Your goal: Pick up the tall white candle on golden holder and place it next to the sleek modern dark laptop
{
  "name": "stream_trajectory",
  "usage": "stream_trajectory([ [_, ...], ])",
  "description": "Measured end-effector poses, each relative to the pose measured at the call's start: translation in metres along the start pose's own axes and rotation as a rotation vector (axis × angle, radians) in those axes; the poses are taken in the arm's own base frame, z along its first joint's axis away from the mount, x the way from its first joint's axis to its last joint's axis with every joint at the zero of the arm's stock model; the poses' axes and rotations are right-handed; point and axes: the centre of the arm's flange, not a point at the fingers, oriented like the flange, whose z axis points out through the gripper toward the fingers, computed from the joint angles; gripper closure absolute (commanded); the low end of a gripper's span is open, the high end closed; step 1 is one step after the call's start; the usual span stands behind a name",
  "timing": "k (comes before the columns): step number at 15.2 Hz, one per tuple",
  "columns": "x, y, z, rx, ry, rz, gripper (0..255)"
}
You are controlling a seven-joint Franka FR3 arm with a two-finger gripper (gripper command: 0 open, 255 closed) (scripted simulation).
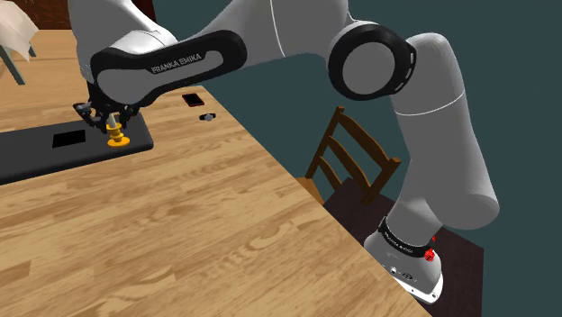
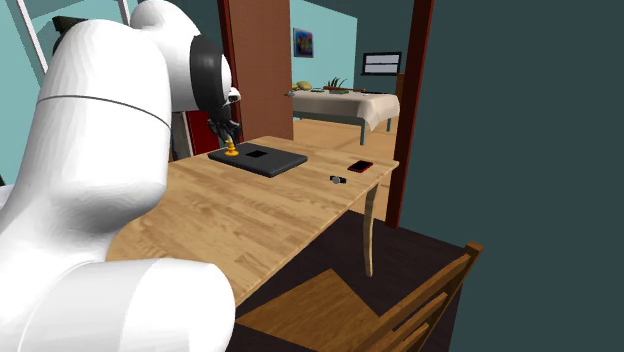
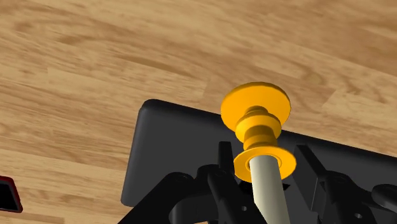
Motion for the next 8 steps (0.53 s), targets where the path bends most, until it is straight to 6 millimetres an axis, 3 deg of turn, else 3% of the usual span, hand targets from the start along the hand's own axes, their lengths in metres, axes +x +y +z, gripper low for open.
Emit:
stream_trajectory([
  [8, -0.018, 0.002, 0.037, 0.0, 0.0, 0.0, 255],
])
